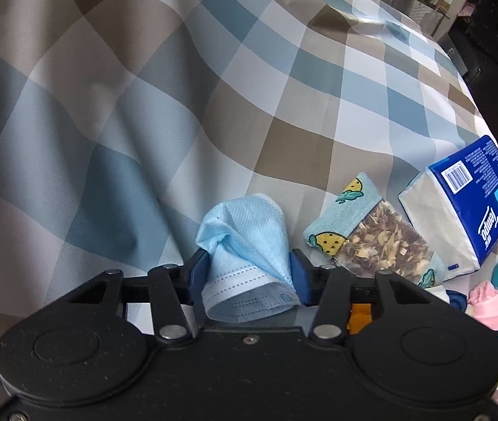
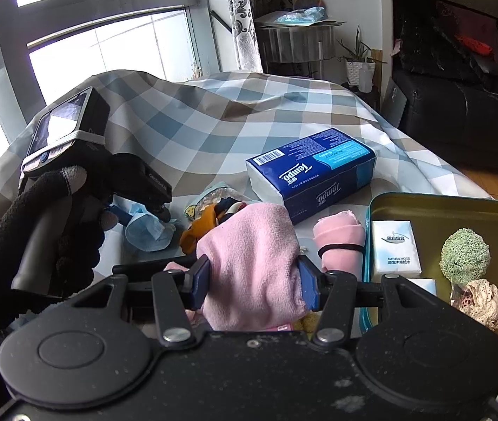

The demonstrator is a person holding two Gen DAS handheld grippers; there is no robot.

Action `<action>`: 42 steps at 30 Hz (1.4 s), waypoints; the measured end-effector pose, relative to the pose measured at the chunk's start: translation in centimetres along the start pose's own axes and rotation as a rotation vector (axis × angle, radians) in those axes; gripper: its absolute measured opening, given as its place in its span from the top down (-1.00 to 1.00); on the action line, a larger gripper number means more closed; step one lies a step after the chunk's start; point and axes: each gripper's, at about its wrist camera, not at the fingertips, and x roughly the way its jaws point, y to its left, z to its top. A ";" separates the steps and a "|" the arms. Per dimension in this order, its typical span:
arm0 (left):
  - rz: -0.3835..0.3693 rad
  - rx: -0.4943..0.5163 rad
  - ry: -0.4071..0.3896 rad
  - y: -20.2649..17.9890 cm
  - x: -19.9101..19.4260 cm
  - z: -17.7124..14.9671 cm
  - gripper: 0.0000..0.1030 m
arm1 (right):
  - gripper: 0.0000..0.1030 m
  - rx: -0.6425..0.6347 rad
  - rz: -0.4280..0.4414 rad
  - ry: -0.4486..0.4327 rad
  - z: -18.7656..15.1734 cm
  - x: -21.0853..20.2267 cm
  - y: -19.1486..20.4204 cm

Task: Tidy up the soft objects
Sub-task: 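Carry the face mask in the left gripper while the right gripper carries the pink towel toward the tray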

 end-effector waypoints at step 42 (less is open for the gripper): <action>-0.078 0.380 -0.289 -13.4 -14.4 -6.6 0.08 | 0.01 0.392 -0.243 -0.160 1.0 -7.2 -16.9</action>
